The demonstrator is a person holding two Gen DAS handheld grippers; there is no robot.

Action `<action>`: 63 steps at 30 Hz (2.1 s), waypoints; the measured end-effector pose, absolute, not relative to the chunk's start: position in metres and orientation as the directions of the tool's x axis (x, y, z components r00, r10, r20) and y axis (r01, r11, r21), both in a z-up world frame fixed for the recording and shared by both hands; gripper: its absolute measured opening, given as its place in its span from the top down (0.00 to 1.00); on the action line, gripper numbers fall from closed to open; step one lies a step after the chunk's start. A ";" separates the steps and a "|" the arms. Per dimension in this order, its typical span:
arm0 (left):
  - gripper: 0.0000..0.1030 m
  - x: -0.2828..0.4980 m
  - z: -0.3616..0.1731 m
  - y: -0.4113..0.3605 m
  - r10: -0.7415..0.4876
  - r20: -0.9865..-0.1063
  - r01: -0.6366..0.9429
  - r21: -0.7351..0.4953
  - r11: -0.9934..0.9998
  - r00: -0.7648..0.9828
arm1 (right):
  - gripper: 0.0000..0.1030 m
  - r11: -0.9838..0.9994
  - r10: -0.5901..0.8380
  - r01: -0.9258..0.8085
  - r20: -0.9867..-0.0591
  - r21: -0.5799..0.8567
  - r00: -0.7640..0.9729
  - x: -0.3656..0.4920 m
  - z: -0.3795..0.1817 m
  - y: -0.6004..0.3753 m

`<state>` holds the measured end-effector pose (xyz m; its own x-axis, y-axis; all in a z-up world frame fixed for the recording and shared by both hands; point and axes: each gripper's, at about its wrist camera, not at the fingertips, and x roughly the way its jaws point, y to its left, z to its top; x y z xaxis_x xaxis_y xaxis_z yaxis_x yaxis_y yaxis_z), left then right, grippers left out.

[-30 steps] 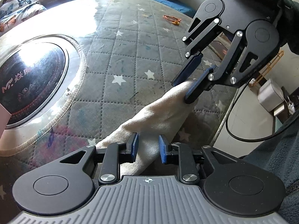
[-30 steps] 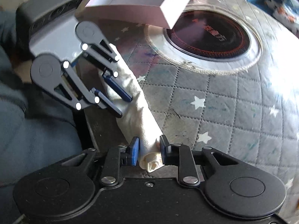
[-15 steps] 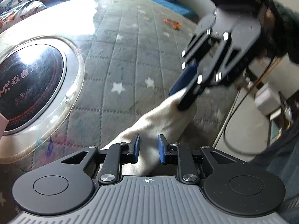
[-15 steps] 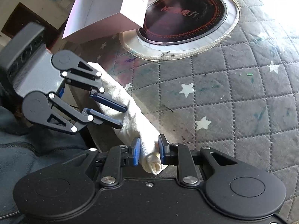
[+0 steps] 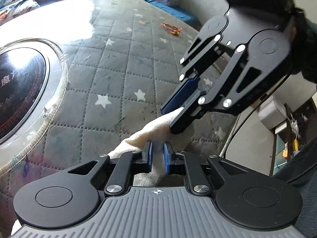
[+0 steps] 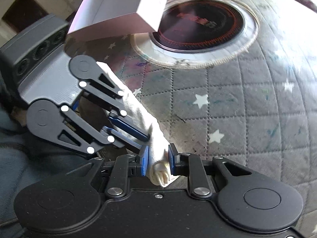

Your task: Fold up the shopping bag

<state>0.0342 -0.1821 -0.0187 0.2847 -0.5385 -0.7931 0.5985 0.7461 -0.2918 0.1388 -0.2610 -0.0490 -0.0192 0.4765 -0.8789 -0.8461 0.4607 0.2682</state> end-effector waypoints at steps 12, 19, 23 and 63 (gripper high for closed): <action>0.88 0.035 -0.021 -0.180 -0.550 -0.792 0.609 -0.304 0.732 0.265 | 0.91 0.391 0.413 -0.918 -0.904 0.067 0.110 0.106 -0.025 -0.248; 0.88 0.034 -0.021 -0.180 -0.550 -0.792 0.621 -0.297 0.725 0.264 | 1.00 0.383 0.339 -0.924 -0.931 0.007 0.133 0.099 -0.035 -0.235; 0.88 0.033 -0.021 -0.181 -0.551 -0.792 0.626 -0.294 0.722 0.264 | 1.00 0.397 0.307 -0.918 -0.940 -0.018 0.151 0.101 -0.040 -0.232; 0.89 0.057 -0.047 -0.154 -0.551 -0.785 0.644 -0.270 0.716 0.284 | 1.00 0.425 0.177 -0.905 -0.977 -0.031 0.117 0.106 -0.060 -0.221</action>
